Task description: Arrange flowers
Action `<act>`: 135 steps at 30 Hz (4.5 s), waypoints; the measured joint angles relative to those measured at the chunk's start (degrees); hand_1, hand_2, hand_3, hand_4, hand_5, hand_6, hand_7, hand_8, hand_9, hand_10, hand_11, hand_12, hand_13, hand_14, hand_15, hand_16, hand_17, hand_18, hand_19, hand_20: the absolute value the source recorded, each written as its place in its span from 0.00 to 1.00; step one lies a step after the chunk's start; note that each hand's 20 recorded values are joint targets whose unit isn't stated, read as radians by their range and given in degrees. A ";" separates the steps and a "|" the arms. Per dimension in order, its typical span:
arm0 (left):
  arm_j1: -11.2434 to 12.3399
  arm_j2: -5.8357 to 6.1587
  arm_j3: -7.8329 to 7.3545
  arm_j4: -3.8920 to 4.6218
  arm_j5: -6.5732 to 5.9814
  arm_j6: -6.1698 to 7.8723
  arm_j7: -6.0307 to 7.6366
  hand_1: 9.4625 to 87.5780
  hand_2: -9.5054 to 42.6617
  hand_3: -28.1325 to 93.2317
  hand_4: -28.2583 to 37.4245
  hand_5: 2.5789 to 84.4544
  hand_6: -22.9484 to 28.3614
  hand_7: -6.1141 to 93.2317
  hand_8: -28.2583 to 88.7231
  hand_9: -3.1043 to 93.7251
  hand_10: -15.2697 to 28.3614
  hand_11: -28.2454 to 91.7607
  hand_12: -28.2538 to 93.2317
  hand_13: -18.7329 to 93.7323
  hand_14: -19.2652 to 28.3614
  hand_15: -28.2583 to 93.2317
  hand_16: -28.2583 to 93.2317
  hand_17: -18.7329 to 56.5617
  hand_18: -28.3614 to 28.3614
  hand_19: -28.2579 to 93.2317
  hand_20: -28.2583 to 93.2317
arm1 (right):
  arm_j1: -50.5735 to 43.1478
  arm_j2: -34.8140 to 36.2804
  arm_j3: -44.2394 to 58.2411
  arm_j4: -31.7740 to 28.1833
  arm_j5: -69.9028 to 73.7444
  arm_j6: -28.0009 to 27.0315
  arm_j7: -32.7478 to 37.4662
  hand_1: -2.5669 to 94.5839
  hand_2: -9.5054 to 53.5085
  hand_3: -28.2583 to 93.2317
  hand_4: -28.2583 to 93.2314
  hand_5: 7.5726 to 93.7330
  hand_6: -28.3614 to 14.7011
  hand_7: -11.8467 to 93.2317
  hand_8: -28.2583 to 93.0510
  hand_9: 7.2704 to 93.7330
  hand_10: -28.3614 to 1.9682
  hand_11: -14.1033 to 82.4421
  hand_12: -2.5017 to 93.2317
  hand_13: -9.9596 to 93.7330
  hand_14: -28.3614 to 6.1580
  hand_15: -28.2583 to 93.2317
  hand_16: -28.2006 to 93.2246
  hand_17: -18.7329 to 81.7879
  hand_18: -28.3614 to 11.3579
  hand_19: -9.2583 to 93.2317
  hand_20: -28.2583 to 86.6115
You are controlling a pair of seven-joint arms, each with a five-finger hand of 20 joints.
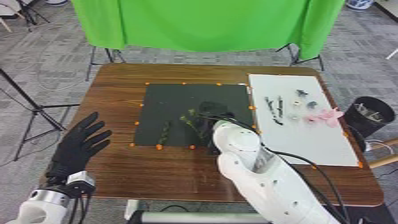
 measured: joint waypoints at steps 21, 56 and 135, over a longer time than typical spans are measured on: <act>-1.38 0.03 0.95 0.48 0.17 -0.36 -0.80 0.20 0.03 0.80 0.05 0.28 0.49 0.27 0.15 0.27 0.61 0.39 0.37 0.36 0.74 0.48 0.24 0.13 0.89 0.58 0.32 | -0.60 -2.79 -0.29 1.03 1.12 1.10 0.12 0.23 0.30 0.90 0.10 0.86 0.69 0.58 0.15 1.00 0.72 0.67 0.37 0.96 0.74 0.87 0.50 0.79 0.23 1.00 0.86; 1.85 0.12 -0.23 -0.33 -0.13 0.47 1.00 0.20 0.04 0.80 0.06 0.28 0.49 0.28 0.15 0.27 0.61 0.39 0.37 0.36 0.74 0.48 0.24 0.13 0.89 0.58 0.32 | 1.85 21.39 7.32 -5.02 2.90 3.06 3.53 0.16 0.05 0.82 0.01 0.58 0.49 0.36 0.16 0.74 0.47 0.41 0.26 0.83 0.63 0.87 0.47 0.65 0.20 1.00 0.80; 2.10 -0.47 0.17 -0.73 -0.56 1.70 0.75 0.20 0.09 0.81 0.06 0.28 0.49 0.28 0.15 0.28 0.62 0.39 0.37 0.36 0.75 0.49 0.24 0.13 0.90 0.58 0.32 | 9.53 22.43 2.10 10.43 5.15 2.13 2.13 0.52 0.00 0.86 0.00 0.83 0.72 0.43 0.26 0.99 0.72 0.45 0.36 0.88 0.70 0.84 0.47 0.66 0.22 1.00 0.77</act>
